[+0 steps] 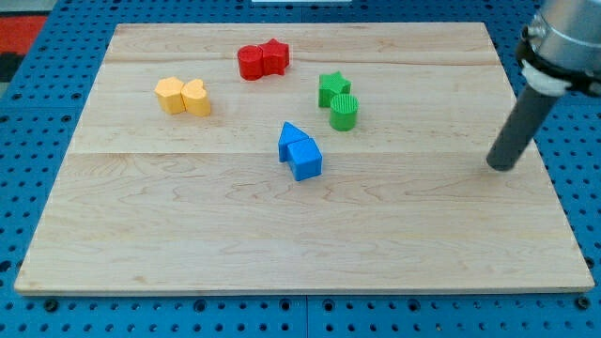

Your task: Move green star along with green circle towards down

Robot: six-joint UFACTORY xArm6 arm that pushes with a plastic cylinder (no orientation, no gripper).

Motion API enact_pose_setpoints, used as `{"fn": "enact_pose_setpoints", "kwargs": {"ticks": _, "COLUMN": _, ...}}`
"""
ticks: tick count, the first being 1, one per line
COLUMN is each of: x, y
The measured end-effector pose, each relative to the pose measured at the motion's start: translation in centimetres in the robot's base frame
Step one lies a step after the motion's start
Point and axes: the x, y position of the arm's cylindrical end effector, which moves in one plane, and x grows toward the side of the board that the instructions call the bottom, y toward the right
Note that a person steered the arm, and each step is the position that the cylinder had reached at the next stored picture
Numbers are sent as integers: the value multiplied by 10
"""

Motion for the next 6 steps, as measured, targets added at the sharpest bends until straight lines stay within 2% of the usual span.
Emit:
{"fn": "enact_pose_setpoints", "kwargs": {"ticks": 3, "x": -117, "y": -8}}
{"fn": "enact_pose_setpoints", "kwargs": {"ticks": 4, "x": -154, "y": -32}}
{"fn": "enact_pose_setpoints", "kwargs": {"ticks": 6, "x": -170, "y": -102}}
